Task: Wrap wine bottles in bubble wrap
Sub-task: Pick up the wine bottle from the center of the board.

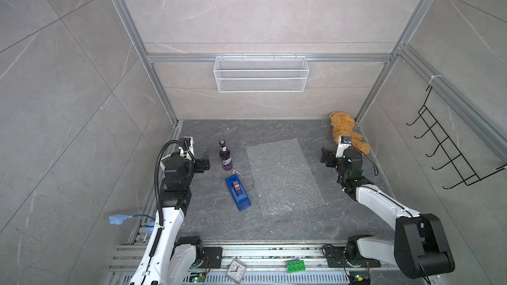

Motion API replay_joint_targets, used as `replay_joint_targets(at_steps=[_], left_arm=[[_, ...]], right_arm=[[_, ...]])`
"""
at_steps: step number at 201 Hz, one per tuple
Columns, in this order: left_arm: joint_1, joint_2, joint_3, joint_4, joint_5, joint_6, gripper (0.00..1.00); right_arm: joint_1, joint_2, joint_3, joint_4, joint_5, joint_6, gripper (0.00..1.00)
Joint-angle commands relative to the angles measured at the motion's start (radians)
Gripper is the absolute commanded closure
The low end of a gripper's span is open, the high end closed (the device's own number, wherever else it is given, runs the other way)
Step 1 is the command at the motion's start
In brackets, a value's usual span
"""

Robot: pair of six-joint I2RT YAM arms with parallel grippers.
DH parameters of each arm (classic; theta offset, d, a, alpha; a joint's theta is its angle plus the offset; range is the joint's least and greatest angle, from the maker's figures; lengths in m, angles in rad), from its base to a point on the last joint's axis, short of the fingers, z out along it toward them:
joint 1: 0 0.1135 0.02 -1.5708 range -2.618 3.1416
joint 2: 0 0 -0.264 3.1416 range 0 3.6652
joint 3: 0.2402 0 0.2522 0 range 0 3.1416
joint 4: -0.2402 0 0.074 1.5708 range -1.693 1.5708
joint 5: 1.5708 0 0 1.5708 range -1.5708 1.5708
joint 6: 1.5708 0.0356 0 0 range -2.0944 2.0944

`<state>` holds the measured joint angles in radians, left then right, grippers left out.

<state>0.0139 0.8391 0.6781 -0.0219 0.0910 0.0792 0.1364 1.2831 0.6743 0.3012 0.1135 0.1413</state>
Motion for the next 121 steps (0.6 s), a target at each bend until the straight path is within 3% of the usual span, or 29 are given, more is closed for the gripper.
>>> replay_joint_targets(at_steps=[1,25,46,121], left_arm=[[0.002,0.006,0.034,-0.147,0.173,0.082,0.05],[0.001,0.073,0.075,-0.168,0.269,0.118,0.04],[0.0,0.159,0.107,-0.136,0.364,0.105,0.1],[0.0,0.384,0.133,0.135,0.433,-0.012,0.22]], right_arm=[[0.076,0.034,0.07,-0.253,-0.078,0.053,0.11],[0.158,0.04,0.083,-0.208,-0.147,0.058,0.17],[0.222,0.058,0.104,-0.183,-0.199,0.052,0.22],[0.411,0.173,0.163,-0.055,-0.251,0.009,0.29]])
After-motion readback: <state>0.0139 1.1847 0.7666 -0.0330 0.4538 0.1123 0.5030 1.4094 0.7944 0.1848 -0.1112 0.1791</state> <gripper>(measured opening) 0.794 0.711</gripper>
